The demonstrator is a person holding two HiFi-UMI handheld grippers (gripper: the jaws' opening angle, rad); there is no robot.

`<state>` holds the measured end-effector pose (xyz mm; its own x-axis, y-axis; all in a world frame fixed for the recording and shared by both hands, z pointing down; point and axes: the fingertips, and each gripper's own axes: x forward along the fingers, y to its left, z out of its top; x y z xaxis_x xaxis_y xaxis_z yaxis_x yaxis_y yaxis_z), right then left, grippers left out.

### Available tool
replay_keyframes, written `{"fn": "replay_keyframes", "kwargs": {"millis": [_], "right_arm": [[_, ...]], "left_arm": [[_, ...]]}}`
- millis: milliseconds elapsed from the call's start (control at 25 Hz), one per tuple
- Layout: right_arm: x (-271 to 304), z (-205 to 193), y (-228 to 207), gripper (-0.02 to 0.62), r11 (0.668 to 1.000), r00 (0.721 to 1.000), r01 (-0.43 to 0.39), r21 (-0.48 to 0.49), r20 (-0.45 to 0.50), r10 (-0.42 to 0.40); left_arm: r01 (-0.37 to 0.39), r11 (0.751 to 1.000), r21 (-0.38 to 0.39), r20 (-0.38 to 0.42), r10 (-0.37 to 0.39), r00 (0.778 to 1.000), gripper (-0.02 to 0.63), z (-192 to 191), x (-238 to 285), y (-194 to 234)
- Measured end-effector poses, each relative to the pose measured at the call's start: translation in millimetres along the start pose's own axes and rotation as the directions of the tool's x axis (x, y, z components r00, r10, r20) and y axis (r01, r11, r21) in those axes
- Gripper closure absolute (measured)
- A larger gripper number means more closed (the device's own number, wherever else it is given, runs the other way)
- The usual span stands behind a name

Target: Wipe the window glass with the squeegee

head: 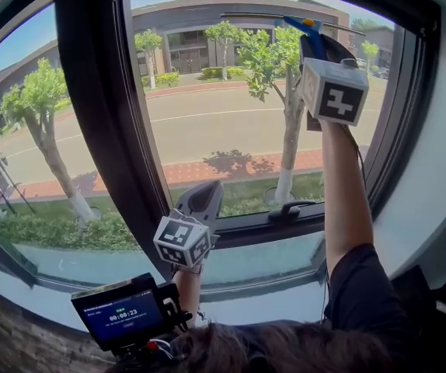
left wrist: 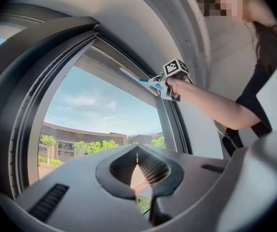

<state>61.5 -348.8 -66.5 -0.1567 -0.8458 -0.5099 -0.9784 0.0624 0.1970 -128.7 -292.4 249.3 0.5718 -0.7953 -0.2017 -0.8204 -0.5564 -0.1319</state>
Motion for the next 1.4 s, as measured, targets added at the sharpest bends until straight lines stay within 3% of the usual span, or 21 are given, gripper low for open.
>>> {"fn": "replay_keyframes", "kwargs": {"millis": [320,640,880,1400], "right_arm": [[23.7,38.0,-1.4,0.454,1.0,0.996,0.009,-0.003,0.092,-0.008],[40.8,49.1,-6.9,0.454,0.998,0.99,0.053,-0.036,0.13,-0.048],[47.9,46.7,-9.2,0.454,0.999,0.988,0.051,0.011,0.144,-0.052],[47.8,43.6,-12.0,0.454,0.998,0.988,0.054,0.014,0.147,-0.056]], "left_arm": [[0.01,1.0,0.021,0.004,-0.01,1.0,0.604,-1.9,0.3,-0.3],[-0.001,0.999,0.04,-0.003,0.001,1.0,0.604,-4.4,-2.0,0.3],[-0.009,1.0,0.021,-0.009,0.009,1.0,0.604,-9.7,-2.8,0.9],[-0.012,1.0,0.008,-0.011,0.012,1.0,0.604,-5.3,-1.5,1.4]]}}
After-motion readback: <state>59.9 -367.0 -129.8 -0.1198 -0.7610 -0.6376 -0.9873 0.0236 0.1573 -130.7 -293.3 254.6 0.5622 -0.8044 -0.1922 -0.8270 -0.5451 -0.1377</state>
